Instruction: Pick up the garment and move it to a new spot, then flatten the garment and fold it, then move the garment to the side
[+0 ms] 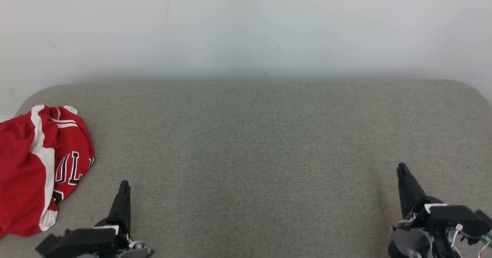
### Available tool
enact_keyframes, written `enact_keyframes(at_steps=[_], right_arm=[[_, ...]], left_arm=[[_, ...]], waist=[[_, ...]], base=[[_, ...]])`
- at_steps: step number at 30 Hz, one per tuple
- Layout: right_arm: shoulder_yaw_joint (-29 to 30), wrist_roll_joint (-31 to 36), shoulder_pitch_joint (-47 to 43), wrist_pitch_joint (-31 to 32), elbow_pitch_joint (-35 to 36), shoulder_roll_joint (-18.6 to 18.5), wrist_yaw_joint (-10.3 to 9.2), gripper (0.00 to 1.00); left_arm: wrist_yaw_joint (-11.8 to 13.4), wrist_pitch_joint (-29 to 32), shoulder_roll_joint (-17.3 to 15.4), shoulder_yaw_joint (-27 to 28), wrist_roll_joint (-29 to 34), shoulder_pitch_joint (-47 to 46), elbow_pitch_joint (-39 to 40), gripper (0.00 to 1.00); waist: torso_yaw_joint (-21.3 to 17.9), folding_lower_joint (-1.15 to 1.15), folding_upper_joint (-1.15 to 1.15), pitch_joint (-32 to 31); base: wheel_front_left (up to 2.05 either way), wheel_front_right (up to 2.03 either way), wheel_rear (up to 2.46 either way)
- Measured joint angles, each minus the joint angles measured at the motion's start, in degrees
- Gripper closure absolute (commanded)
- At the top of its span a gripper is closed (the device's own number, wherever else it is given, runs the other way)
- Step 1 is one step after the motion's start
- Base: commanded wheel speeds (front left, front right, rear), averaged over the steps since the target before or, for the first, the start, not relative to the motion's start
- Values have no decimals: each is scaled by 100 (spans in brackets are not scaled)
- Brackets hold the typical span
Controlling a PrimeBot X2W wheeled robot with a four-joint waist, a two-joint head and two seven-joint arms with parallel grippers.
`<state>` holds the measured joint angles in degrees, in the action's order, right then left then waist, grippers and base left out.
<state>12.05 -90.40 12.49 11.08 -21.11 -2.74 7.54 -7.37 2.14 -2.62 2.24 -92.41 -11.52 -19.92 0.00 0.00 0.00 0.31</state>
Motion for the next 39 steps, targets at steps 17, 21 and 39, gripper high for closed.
enact_keyframes(at_steps=[17,21,39], right_arm=[[-321,509,-456,-459,146,31,-1,0],[-394,835,-474,-579,223,27,-1,0],[-692,2594,-699,-1046,565,29,-1,0]], left_arm=[[7,-296,31,-94,453,358,151,0],[7,-367,30,-100,786,457,219,0],[7,-673,25,-189,2886,617,511,0]], waist=[[-10,0,0,3],[-15,0,0,2],[-42,0,0,-20]], base=[[0,0,0],[0,0,0],[0,0,0]])
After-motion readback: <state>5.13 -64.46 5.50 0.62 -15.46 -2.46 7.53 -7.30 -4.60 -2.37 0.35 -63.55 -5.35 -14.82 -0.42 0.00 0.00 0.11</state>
